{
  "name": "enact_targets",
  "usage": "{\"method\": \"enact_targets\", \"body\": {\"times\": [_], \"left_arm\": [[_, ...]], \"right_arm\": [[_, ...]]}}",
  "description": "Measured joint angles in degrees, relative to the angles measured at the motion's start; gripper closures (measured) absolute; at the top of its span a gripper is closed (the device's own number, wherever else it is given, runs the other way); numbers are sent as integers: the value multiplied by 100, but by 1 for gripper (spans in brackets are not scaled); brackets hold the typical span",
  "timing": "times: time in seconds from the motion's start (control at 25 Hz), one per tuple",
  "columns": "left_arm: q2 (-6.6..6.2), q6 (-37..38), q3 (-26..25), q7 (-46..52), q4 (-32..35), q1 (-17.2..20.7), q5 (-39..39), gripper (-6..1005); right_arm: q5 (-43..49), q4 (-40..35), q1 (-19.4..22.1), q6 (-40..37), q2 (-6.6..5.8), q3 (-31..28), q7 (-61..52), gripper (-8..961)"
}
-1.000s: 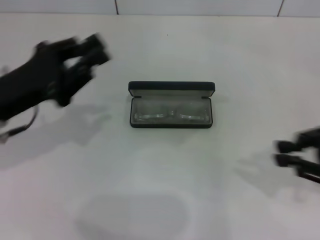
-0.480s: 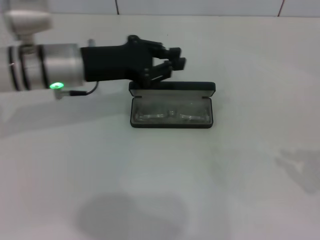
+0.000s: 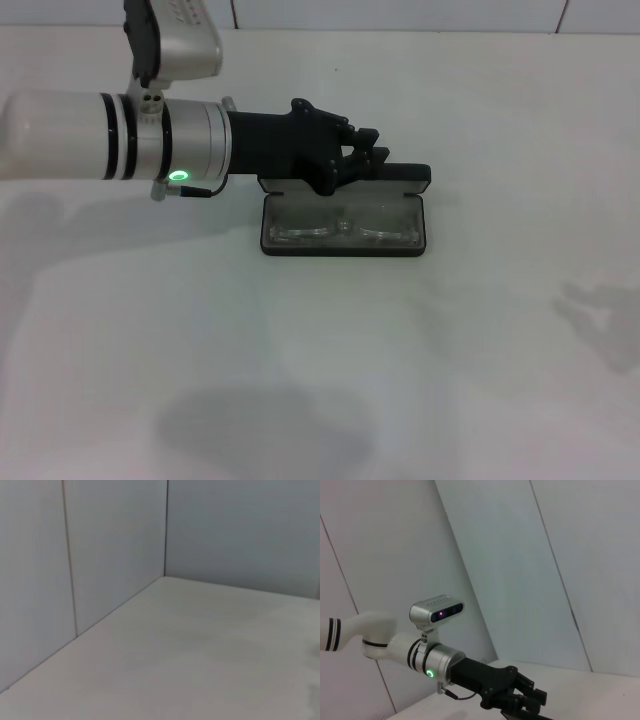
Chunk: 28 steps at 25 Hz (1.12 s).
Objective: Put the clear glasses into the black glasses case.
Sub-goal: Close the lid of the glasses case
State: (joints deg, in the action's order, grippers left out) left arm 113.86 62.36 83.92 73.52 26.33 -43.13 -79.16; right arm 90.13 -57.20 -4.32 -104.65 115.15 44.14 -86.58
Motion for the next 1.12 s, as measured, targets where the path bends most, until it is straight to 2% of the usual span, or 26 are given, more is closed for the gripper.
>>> {"method": "enact_targets", "body": {"times": [0.6, 1.12], "left_arm": [[111, -317, -8, 154, -51, 13, -441, 759], [126, -268, 15, 177, -15, 27, -526, 752]], "right_arm": [[23, 488, -267, 14, -11, -8, 206, 703], [23, 598, -286, 22, -11, 25, 246, 681]]}}
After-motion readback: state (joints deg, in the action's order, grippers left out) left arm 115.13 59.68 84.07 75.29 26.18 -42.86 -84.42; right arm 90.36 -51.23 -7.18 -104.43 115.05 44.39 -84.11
